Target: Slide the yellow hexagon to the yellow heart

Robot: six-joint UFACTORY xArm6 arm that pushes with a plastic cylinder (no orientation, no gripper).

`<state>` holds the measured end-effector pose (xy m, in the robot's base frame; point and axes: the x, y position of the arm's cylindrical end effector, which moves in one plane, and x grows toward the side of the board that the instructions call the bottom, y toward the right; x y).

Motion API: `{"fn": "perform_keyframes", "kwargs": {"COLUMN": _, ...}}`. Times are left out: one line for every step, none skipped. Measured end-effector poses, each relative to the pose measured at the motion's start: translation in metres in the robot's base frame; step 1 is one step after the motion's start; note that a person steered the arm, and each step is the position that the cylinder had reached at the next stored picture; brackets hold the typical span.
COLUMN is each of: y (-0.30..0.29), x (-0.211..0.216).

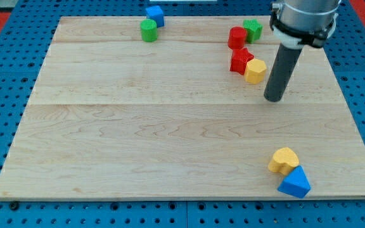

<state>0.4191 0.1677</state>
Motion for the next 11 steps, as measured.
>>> {"fn": "perform_keyframes", "kwargs": {"y": 0.027, "x": -0.037}}
{"fn": "perform_keyframes", "kwargs": {"y": 0.029, "x": -0.085}}
{"fn": "perform_keyframes", "kwargs": {"y": -0.013, "x": -0.077}}
{"fn": "perform_keyframes", "kwargs": {"y": -0.029, "x": -0.02}}
{"fn": "perform_keyframes", "kwargs": {"y": -0.029, "x": -0.009}}
{"fn": "perform_keyframes", "kwargs": {"y": -0.052, "x": -0.051}}
{"fn": "perform_keyframes", "kwargs": {"y": -0.094, "x": -0.043}}
{"fn": "perform_keyframes", "kwargs": {"y": -0.082, "x": -0.001}}
{"fn": "perform_keyframes", "kwargs": {"y": -0.059, "x": 0.017}}
{"fn": "perform_keyframes", "kwargs": {"y": -0.056, "x": -0.012}}
{"fn": "perform_keyframes", "kwargs": {"y": -0.02, "x": 0.024}}
